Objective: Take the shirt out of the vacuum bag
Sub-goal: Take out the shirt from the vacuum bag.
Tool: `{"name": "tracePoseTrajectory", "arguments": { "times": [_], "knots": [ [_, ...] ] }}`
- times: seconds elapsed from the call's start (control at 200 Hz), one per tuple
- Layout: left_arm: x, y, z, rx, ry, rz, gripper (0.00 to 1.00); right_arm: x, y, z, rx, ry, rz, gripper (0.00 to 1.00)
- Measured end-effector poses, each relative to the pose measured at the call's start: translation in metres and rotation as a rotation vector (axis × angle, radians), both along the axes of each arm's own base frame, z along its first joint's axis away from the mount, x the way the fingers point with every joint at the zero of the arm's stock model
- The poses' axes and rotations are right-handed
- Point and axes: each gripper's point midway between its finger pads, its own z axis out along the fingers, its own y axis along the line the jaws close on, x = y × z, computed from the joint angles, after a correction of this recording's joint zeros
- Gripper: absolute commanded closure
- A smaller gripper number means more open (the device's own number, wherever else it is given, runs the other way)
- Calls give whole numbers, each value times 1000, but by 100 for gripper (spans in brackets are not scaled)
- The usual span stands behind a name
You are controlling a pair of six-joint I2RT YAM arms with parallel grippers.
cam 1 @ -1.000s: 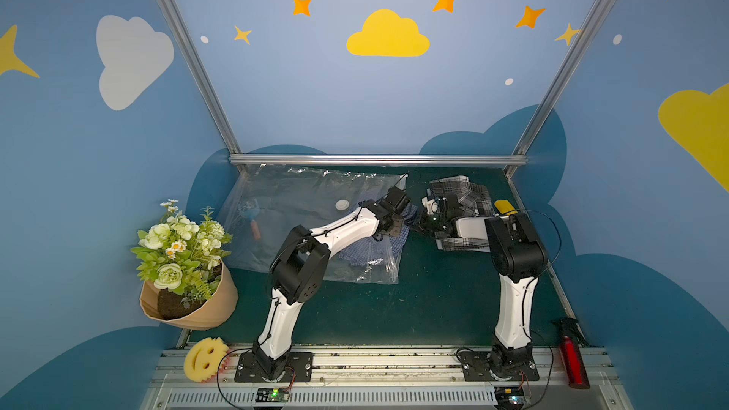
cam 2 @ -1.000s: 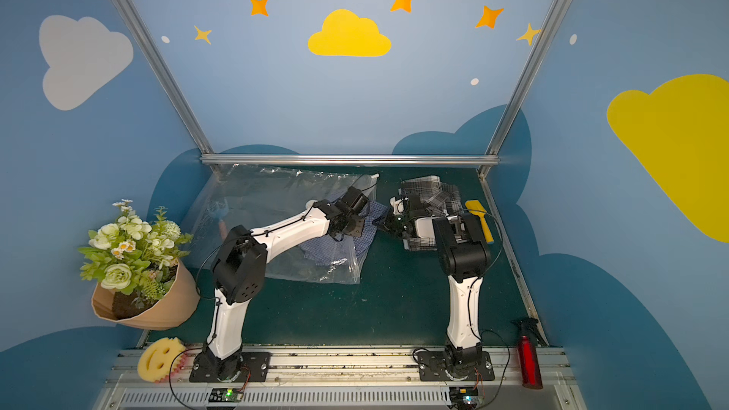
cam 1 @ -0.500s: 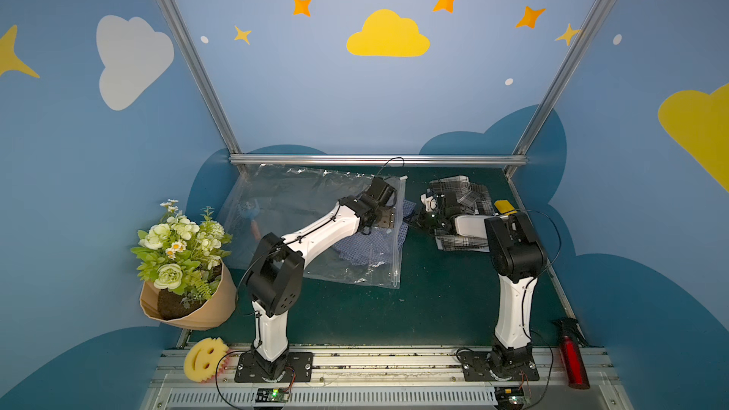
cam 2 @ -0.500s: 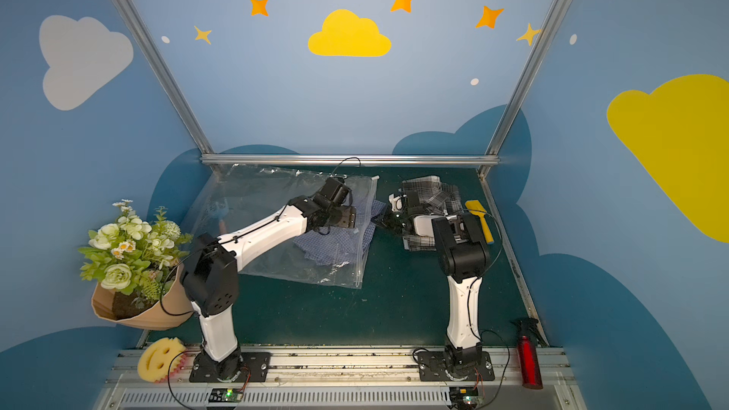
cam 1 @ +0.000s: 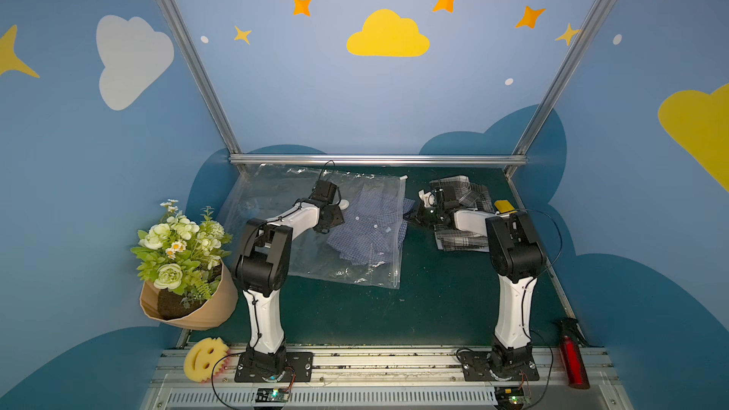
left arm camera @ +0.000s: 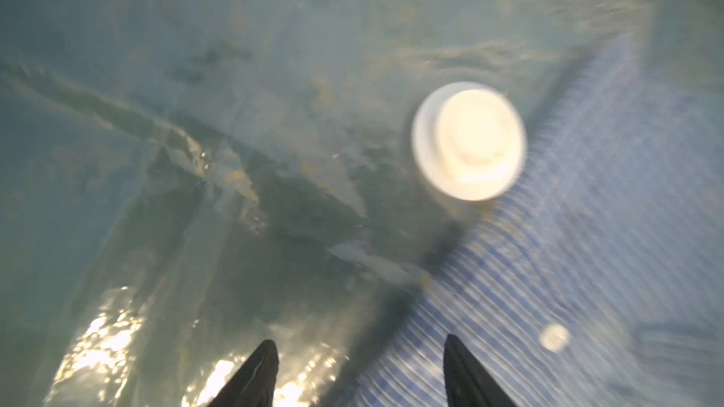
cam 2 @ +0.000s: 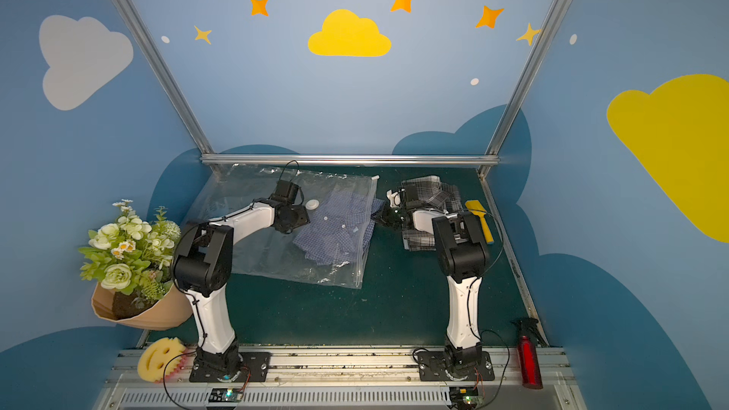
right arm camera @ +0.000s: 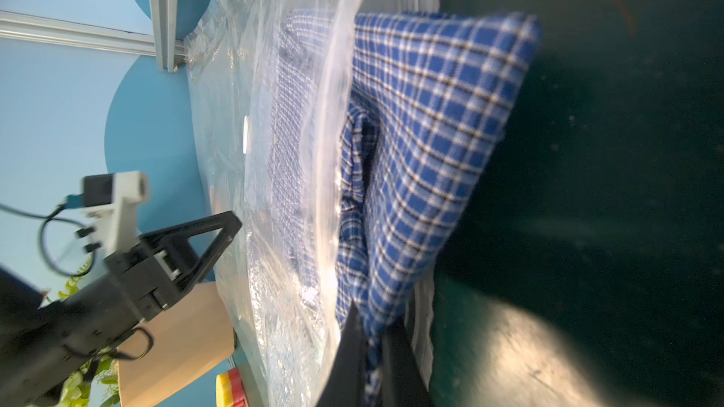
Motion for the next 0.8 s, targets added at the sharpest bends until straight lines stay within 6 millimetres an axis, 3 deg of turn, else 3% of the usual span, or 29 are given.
{"name": "tracePoseTrajectory", "arguments": {
  "times": [0.105,0.431,0.801],
  "knots": [
    [4,8,-10,-16,19,32,47,0,1,2,-9,-3,10,100],
    [25,21,-12,-48,-15,92,65,-3,0,0,-25,10,22,100],
    [30,20,-13,-70,-34,105,70,-4,-8,1,-57,25,23,100]
  ]
}}
